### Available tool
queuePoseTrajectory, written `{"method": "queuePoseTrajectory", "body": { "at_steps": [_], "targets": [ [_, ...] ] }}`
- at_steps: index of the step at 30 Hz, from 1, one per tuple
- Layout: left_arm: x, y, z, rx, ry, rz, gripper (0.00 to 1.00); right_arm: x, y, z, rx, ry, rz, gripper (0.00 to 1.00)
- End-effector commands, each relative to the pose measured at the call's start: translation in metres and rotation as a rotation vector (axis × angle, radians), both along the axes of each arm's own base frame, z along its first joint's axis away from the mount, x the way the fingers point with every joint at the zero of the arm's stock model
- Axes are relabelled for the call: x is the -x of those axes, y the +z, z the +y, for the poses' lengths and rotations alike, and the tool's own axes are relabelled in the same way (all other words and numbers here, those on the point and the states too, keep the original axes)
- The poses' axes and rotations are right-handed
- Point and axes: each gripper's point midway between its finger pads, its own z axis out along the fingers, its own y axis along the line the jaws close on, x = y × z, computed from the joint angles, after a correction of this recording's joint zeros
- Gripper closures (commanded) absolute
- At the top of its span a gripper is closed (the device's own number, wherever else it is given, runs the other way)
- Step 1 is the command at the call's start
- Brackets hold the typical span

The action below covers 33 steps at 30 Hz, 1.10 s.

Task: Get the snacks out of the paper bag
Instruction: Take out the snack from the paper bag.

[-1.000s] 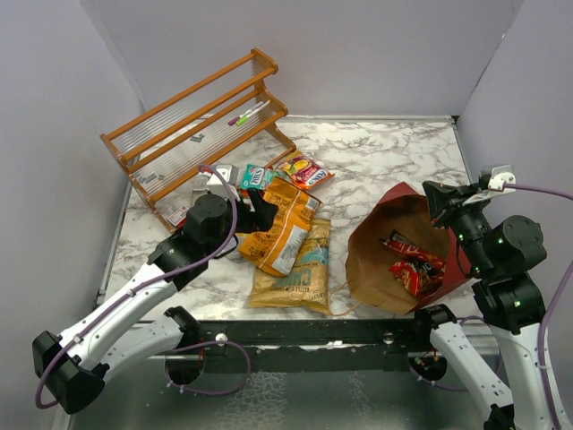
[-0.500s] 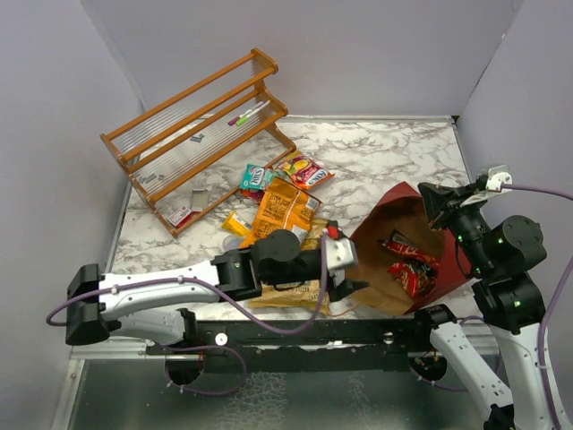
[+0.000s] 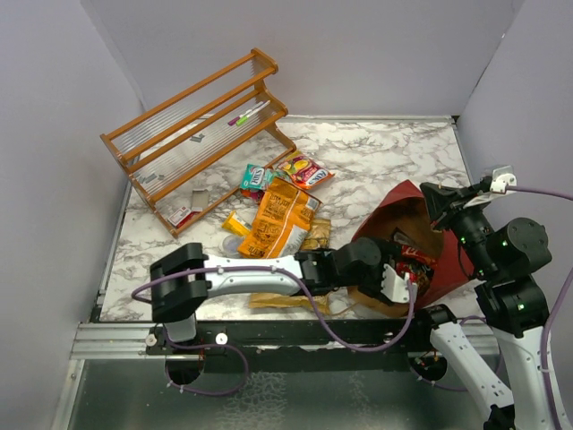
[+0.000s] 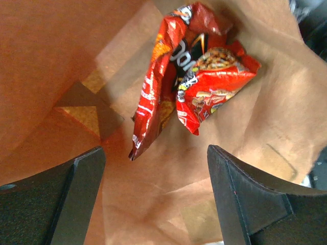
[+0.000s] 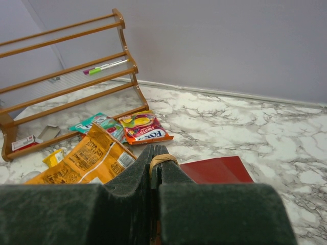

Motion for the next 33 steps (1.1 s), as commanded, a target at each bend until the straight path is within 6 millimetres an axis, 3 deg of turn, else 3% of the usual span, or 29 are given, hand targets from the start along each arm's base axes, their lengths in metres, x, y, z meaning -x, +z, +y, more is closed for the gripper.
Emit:
{"method": "queuePoseTrajectory", "body": {
  "at_steps": [1,5,10,14,23,27,31,32,33],
  "targets": [
    [-0.017,-0.011,-0.025,-0.079,-0.046,-0.16,0.16,0.011,0.029,0.0,-0.006,0.014,-0.089,0.98],
    [-0.035,-0.028,-0.04,-0.114,-0.034,-0.193,0.18,0.01,0.03,0.001,-0.007,0.022,-0.091,0.98],
    [-0.058,-0.04,-0.043,-0.136,0.004,-0.238,0.24,0.011,0.031,0.0,-0.004,0.017,-0.094,0.98],
    [-0.066,-0.049,-0.041,-0.161,0.01,-0.244,0.36,0.012,0.033,-0.001,-0.001,0.013,-0.1,0.98],
    [-0.081,-0.044,-0.049,-0.096,0.062,-0.263,0.4,0.011,0.033,0.001,-0.007,0.02,-0.094,0.98],
    [-0.083,-0.033,-0.048,-0.033,0.075,-0.243,0.5,0.012,0.036,0.0,-0.007,0.018,-0.096,0.98],
    [-0.083,-0.033,-0.049,-0.029,0.052,-0.218,0.52,0.012,0.036,0.0,-0.009,0.016,-0.096,0.98],
    [-0.081,-0.036,-0.05,-0.037,0.034,-0.202,0.56,0.013,0.036,0.0,-0.011,0.018,-0.095,0.98],
    [-0.078,-0.039,-0.051,-0.044,0.019,-0.185,0.67,0.013,0.035,0.0,-0.01,0.019,-0.093,0.98]
  ]
}}
